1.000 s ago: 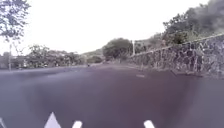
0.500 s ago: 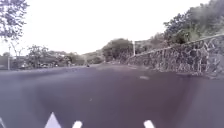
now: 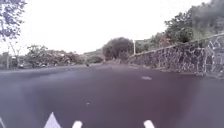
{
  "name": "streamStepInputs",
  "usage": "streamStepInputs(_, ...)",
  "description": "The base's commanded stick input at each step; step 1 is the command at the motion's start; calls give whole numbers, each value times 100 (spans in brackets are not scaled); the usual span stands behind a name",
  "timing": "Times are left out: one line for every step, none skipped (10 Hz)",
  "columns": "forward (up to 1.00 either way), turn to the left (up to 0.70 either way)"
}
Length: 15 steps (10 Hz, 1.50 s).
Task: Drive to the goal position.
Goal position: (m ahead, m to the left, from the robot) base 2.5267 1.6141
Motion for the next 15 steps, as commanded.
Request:
streamStepInputs(70, 0)
streamStepInputs(70, 0)
streamStepInputs(70, 0)
streamStepInputs(70, 0)
streamStepInputs(70, 0)
streamStepInputs(70, 0)
streamStepInputs(70, 0)
streamStepInputs(70, 0)
streamStepInputs(70, 0)
streamStepInputs(70, 0)
streamStepInputs(70, 0)
streamStepInputs(70, 0)
streamStepInputs(70, 0)
streamStepInputs(70, 0)
streamStepInputs(70, 0)
